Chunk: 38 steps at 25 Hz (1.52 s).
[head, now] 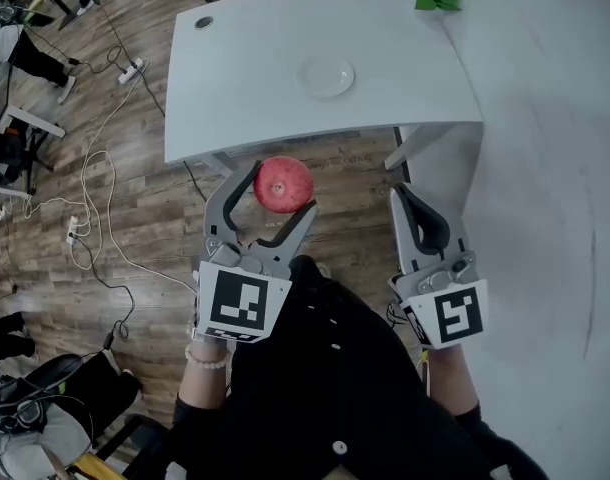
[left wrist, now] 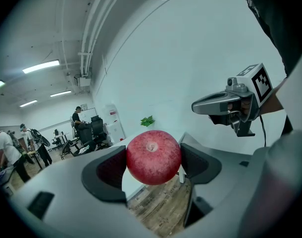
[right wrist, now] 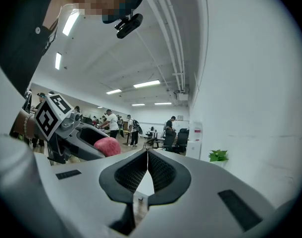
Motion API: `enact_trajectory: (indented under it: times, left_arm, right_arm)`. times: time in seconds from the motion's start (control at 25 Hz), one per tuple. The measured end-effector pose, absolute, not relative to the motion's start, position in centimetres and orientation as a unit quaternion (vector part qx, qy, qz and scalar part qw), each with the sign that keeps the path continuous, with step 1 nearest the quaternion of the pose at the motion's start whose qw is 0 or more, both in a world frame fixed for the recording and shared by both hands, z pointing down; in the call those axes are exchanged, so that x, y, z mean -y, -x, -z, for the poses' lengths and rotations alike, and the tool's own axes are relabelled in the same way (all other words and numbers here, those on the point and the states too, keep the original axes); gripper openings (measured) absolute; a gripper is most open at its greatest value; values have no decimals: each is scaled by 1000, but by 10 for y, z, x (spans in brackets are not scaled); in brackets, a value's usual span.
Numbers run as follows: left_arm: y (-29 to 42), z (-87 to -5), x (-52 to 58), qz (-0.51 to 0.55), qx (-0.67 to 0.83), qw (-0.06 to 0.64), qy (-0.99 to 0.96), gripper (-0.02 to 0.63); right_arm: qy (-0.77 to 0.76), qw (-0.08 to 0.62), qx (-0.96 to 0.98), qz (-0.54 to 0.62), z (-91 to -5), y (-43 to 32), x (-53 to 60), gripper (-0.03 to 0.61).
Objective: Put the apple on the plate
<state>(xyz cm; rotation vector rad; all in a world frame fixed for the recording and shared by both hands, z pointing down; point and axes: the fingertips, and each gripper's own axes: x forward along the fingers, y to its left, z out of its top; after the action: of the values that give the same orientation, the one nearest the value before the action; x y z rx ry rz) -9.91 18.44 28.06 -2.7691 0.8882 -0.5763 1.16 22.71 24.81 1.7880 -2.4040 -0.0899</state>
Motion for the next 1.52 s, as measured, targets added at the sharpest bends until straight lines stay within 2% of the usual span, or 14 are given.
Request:
enact_trajectory:
  times: [0.16, 0.64, 1.0, 1.52]
  left_arm:
    - [94, -284, -194, 188, -306, 76, 930, 354]
    - [72, -284, -169, 180, -297, 94, 933, 354]
    - [47, -279, -125, 172, -273, 113, 940, 354]
    - [25, -284, -35, 172, -259, 106, 944, 354]
  right_arm:
    - [-593, 73, 801, 30, -252, -16, -236, 41]
    - [-597, 73, 798, 39, -253, -33, -215, 41]
    - [-612, 72, 786, 45, -248, -54, -175, 41]
    - [-618, 84, 780, 40, -249, -71, -87, 41]
